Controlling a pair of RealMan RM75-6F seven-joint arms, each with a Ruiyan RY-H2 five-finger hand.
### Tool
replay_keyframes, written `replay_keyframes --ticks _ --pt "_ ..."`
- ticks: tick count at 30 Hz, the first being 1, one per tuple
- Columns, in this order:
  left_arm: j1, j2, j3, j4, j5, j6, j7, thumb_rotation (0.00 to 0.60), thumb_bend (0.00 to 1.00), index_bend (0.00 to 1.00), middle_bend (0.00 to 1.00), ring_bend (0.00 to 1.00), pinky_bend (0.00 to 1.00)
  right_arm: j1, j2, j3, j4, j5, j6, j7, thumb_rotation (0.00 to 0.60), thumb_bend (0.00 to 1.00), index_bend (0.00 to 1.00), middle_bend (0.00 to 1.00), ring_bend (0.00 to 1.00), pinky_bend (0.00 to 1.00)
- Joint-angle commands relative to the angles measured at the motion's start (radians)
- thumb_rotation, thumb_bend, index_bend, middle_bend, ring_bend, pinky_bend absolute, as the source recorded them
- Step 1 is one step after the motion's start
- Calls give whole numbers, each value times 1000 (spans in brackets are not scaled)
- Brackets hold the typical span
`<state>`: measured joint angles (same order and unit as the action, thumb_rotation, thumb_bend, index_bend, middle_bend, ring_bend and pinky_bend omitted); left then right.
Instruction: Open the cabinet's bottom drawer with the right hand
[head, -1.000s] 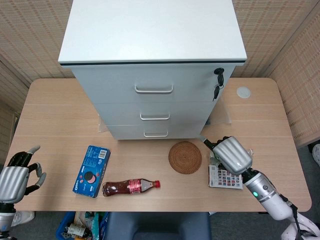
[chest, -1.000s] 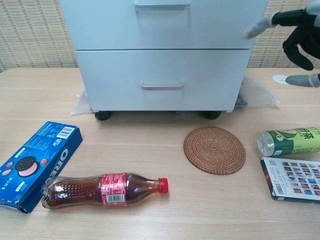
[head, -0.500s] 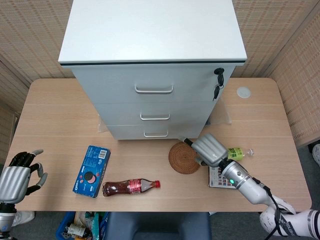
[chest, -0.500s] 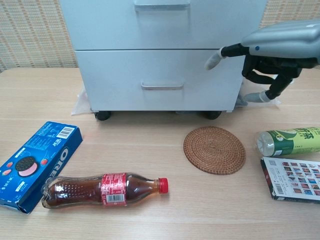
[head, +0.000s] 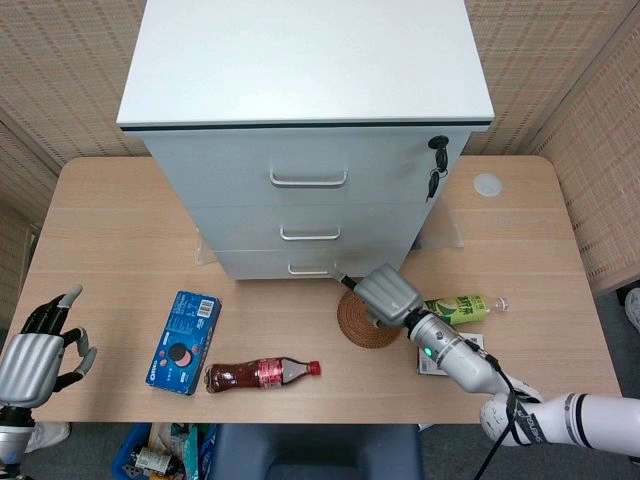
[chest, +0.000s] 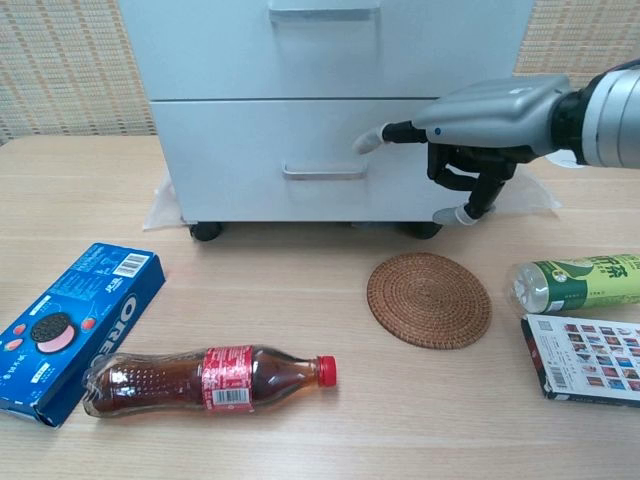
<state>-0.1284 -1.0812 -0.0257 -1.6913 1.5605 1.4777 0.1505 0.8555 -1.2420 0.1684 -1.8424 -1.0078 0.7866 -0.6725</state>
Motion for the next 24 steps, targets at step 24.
replay_keyframes --ticks 24 --pt "9 0 8 11 2 4 -15 600 358 0 2 96 152 173 -122 -54 103 220 53 -90 600 289 53 813 807 757"
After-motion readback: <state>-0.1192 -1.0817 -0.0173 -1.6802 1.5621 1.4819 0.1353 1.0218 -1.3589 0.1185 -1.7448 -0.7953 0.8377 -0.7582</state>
